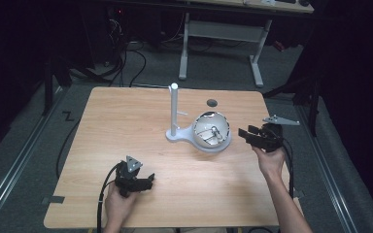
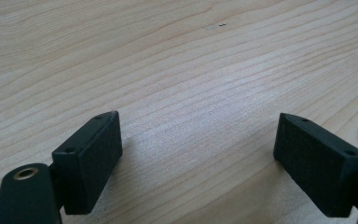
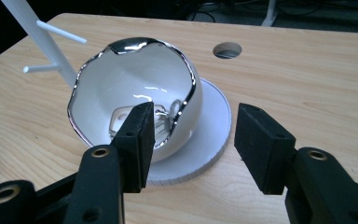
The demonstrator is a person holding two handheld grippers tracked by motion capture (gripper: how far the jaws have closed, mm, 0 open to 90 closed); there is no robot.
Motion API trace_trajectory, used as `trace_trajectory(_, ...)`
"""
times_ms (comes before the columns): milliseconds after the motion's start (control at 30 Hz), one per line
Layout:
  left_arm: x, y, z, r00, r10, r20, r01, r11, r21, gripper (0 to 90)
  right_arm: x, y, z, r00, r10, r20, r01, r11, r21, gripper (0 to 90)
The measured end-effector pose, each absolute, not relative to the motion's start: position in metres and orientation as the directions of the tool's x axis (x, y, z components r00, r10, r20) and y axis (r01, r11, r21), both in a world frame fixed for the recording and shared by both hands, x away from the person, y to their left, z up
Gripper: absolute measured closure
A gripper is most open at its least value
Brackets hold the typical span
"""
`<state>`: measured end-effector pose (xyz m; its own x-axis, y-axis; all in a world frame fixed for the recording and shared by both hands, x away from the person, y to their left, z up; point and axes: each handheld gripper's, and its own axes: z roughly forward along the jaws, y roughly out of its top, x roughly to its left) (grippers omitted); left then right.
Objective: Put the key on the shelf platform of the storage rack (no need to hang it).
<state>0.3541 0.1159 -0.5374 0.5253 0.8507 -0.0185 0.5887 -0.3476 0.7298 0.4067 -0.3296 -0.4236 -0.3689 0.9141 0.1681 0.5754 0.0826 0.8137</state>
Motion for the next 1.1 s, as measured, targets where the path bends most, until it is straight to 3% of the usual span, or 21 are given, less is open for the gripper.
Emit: trace_trajectory(1100, 0.354, 0.116, -0.537, 0.524, 0.851, -0.020, 0.589, -0.346, 0.730, 15.7, 0.355, -0.347, -0.432, -0.362, 0.910, 0.203, 0.535, 0.024, 0.844, 49.1)
